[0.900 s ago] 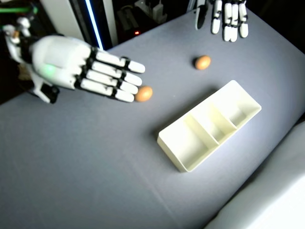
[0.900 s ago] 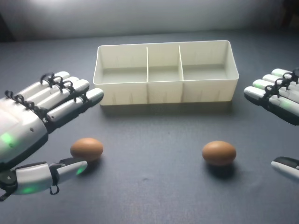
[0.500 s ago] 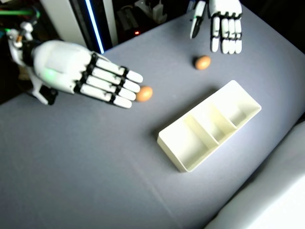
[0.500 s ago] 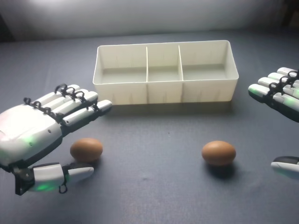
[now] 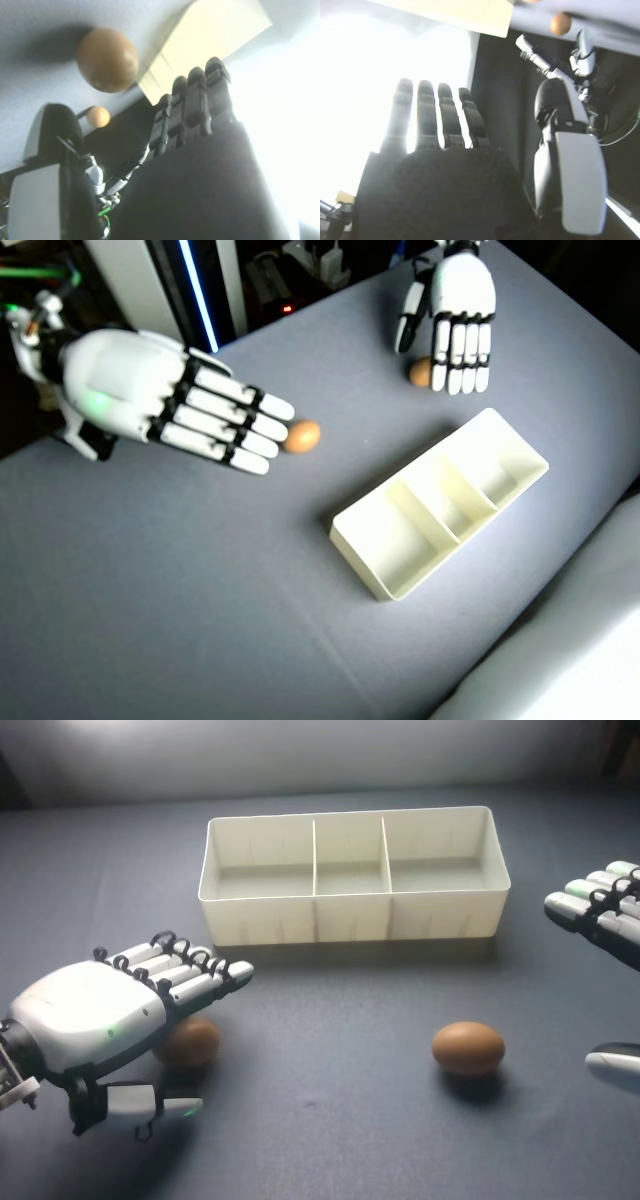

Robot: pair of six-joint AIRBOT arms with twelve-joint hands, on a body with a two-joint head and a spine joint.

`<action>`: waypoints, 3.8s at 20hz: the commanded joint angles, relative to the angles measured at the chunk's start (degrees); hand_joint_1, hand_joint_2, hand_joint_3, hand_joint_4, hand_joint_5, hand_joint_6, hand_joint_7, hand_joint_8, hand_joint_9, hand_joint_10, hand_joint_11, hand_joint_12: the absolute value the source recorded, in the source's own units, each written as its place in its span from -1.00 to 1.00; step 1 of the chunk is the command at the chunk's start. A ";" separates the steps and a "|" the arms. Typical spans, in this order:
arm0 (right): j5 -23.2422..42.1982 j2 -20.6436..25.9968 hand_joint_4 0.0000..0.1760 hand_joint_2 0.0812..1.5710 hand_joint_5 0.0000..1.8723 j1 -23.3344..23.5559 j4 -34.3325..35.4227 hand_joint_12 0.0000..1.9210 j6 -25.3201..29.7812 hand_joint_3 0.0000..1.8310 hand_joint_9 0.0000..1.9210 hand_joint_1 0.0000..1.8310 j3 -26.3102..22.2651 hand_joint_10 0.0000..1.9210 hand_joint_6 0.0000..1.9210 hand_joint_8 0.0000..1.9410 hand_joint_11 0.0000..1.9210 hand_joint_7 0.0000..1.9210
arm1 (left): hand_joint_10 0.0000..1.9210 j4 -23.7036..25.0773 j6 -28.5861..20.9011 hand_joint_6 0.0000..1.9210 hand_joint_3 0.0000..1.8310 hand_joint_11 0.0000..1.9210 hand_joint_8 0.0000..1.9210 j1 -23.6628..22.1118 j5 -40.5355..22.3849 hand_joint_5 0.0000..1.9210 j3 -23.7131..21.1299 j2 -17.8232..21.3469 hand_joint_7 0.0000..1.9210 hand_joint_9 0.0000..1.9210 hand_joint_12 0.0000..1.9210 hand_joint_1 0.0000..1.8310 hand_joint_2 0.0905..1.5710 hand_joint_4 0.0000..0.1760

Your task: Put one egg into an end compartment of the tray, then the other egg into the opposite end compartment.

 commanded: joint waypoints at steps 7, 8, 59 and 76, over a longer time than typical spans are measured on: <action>8.59 0.02 -1.00 0.54 -1.00 -0.71 0.31 -1.00 1.98 -0.92 -1.00 -0.64 0.32 -1.00 -1.00 -1.00 -1.00 -1.00 | 0.95 -0.19 1.88 0.35 -1.00 -0.03 0.46 -2.46 -1.19 -0.24 2.38 -1.99 -0.21 -0.04 0.99 0.30 0.56 -1.00; 9.02 0.02 -1.00 0.55 -1.00 -0.93 0.36 -1.00 2.36 -0.92 -1.00 -0.65 0.35 -1.00 -1.00 -1.00 -1.00 -1.00 | 0.99 0.12 2.21 0.42 -1.00 0.08 0.52 -2.99 -1.38 -0.26 2.40 -2.08 -0.23 0.00 1.00 0.31 0.57 -1.00; -18.17 -14.89 -1.00 0.49 -0.87 12.64 -6.61 0.28 4.55 -0.99 -1.00 -0.33 12.65 -0.46 -0.82 -0.99 -1.00 -0.81 | -1.00 -1.30 6.62 -0.98 -0.99 -1.00 -1.00 -6.06 -20.04 -0.84 -4.10 6.84 -1.00 -1.00 -1.00 -0.63 0.90 -0.52; -11.23 -13.25 -1.00 0.70 -0.46 23.91 -10.41 1.00 4.36 -1.00 -0.24 0.25 13.47 0.92 0.56 0.80 -0.19 -0.29 | -1.00 -1.92 4.45 -0.99 -1.00 -1.00 -1.00 -2.64 -25.09 -0.80 -4.76 7.84 -1.00 -1.00 -1.00 -0.60 0.92 -0.80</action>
